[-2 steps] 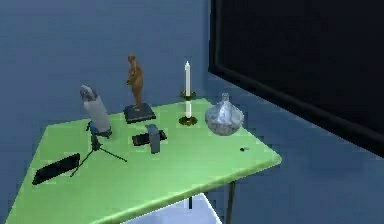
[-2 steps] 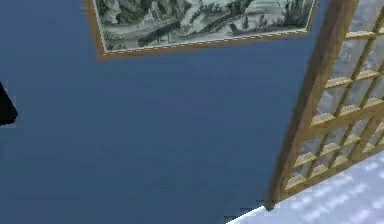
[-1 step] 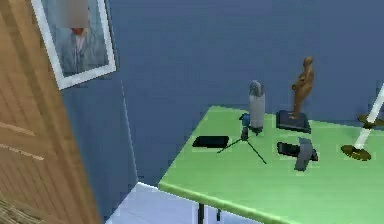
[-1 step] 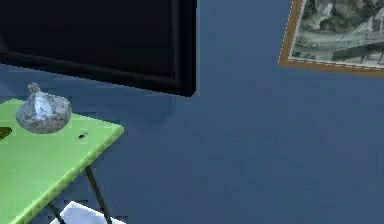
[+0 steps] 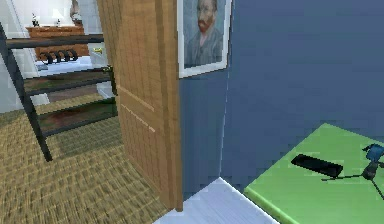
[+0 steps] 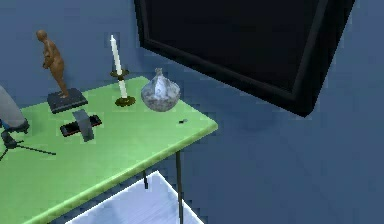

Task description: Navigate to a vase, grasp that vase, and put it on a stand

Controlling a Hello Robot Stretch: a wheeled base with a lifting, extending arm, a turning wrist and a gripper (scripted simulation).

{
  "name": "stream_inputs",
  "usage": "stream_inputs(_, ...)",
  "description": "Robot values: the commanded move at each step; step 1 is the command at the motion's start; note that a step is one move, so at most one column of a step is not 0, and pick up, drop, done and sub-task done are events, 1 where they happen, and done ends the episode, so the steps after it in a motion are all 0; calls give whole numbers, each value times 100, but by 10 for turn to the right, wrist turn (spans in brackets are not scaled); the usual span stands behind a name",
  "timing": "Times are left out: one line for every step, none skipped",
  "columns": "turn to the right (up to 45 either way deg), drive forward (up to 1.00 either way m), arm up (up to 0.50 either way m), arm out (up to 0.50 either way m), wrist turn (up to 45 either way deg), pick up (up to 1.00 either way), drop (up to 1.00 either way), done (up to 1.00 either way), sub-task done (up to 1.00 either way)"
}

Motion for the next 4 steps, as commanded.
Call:
stream_inputs(0, 0, 50, 0, 0, 0, 0, 0, 0)
stream_inputs(0, 0, 38, 0, 0, 0, 0, 0, 0)
stream_inputs(0, 0, 0, 48, 0, 0, 0, 0, 0)
stream_inputs(0, 0, 0, 0, 450, 0, 0, 0, 0)
